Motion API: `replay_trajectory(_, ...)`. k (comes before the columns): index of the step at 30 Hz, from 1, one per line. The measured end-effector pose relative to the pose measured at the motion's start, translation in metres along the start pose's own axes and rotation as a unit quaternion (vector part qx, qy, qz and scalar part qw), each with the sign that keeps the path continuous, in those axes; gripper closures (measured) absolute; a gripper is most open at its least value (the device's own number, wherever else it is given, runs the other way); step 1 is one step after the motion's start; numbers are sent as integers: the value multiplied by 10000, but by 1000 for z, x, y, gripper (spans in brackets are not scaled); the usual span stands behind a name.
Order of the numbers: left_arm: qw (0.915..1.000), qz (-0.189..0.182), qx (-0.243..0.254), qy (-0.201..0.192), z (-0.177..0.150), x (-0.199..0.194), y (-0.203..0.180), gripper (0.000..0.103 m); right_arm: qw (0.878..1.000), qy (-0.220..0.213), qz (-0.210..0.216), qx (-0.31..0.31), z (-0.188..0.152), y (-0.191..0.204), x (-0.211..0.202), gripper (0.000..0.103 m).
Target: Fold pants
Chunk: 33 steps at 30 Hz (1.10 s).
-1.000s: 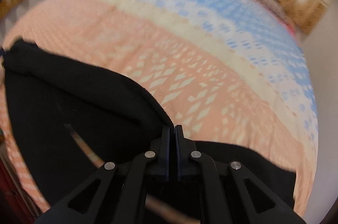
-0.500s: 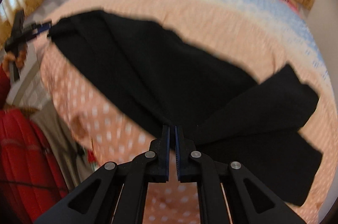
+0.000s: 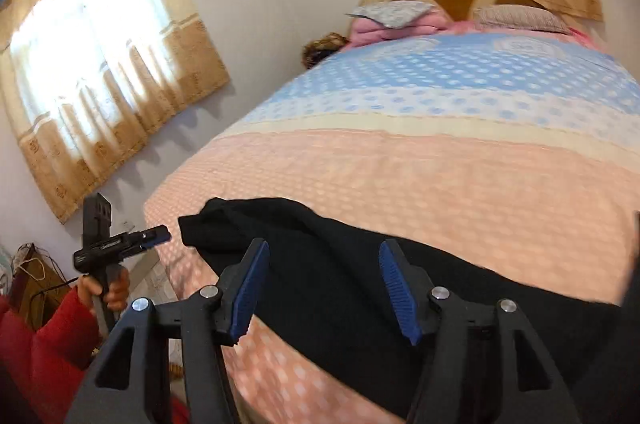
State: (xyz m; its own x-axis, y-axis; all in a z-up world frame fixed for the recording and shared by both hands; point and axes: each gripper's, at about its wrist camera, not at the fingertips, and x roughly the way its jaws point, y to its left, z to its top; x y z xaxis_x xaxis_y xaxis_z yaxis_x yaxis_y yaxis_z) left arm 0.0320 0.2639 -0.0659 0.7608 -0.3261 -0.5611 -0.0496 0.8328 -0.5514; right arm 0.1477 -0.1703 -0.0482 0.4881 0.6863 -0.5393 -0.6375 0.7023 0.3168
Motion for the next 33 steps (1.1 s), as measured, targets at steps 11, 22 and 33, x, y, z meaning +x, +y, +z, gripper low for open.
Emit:
replay_trajectory(11, 9987, 509, 59, 53, -4, -12, 20, 35, 9761, 1099, 730, -1726, 9, 119, 192, 44)
replay_trajectory(22, 9963, 818, 176, -214, 7, -26, 36, 35, 9545, 1659, 1397, -2045, 20, 143, 237, 96)
replay_trajectory(33, 9948, 955, -108, -331, 12, -25, 57, 35, 9894, 164, 690, -1265, 33, 149, 209, 96)
